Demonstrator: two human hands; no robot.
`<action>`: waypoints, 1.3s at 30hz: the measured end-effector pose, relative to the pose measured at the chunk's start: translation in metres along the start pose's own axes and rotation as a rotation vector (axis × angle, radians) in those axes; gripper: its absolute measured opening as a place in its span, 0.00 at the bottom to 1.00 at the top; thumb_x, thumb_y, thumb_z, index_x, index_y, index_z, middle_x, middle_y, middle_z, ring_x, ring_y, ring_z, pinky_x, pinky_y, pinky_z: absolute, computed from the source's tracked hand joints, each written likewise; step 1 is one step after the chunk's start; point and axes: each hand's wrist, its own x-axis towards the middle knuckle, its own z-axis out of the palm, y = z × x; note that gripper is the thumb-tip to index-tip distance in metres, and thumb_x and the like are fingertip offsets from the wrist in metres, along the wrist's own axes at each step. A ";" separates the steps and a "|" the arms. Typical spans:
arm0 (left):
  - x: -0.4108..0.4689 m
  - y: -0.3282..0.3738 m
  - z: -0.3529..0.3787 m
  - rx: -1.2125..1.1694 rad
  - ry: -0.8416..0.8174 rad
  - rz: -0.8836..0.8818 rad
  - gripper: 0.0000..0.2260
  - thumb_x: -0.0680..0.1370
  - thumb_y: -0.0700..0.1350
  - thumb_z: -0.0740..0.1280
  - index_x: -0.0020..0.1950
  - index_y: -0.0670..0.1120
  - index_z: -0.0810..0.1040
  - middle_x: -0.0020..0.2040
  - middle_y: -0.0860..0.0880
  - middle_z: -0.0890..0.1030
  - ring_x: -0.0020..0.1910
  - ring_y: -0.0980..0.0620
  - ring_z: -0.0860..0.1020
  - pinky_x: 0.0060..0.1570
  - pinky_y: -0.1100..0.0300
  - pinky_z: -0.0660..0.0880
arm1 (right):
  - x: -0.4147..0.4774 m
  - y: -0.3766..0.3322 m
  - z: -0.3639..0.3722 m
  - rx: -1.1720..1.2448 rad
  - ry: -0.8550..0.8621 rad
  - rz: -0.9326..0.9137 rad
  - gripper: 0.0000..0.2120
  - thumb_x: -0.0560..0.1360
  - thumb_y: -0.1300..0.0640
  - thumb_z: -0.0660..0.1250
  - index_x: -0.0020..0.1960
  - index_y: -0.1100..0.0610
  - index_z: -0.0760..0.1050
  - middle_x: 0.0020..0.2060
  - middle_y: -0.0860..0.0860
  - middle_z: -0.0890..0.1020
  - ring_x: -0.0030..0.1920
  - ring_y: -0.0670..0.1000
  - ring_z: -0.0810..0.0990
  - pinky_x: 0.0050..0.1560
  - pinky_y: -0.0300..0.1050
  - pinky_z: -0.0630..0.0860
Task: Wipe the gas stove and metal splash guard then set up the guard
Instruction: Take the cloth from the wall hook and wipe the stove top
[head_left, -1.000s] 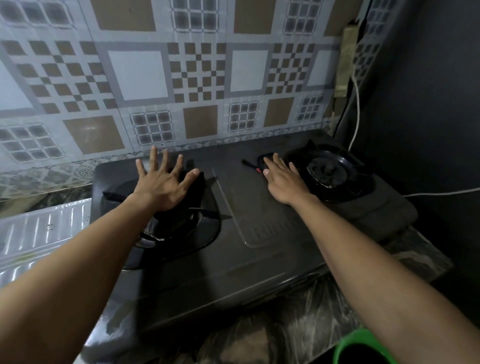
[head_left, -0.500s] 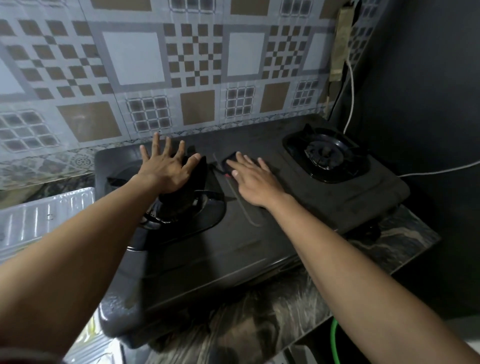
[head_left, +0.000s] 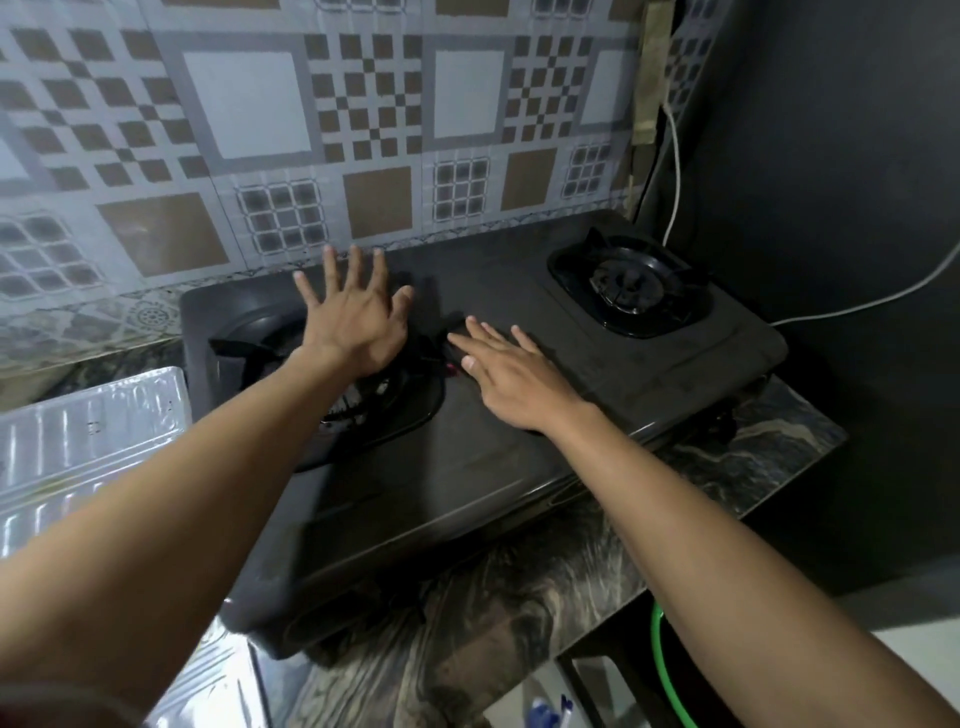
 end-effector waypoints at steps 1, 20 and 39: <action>-0.006 0.008 0.002 -0.027 -0.009 0.025 0.31 0.82 0.62 0.43 0.82 0.48 0.46 0.82 0.44 0.43 0.79 0.40 0.36 0.72 0.33 0.36 | 0.004 0.003 -0.001 -0.003 -0.001 0.021 0.23 0.86 0.51 0.48 0.80 0.50 0.56 0.80 0.50 0.53 0.80 0.48 0.51 0.78 0.51 0.43; -0.022 0.028 0.017 -0.022 -0.179 -0.020 0.28 0.84 0.59 0.44 0.81 0.51 0.43 0.81 0.49 0.38 0.78 0.43 0.34 0.73 0.33 0.37 | -0.057 0.081 -0.015 0.011 0.135 0.309 0.23 0.85 0.54 0.47 0.80 0.56 0.55 0.80 0.57 0.53 0.80 0.52 0.50 0.77 0.52 0.44; -0.024 0.032 0.013 -0.037 -0.196 -0.052 0.27 0.84 0.57 0.44 0.82 0.51 0.43 0.81 0.50 0.39 0.78 0.43 0.34 0.73 0.34 0.37 | -0.115 0.005 0.006 0.006 0.017 -0.230 0.23 0.85 0.52 0.50 0.79 0.51 0.58 0.80 0.49 0.56 0.79 0.45 0.53 0.79 0.48 0.44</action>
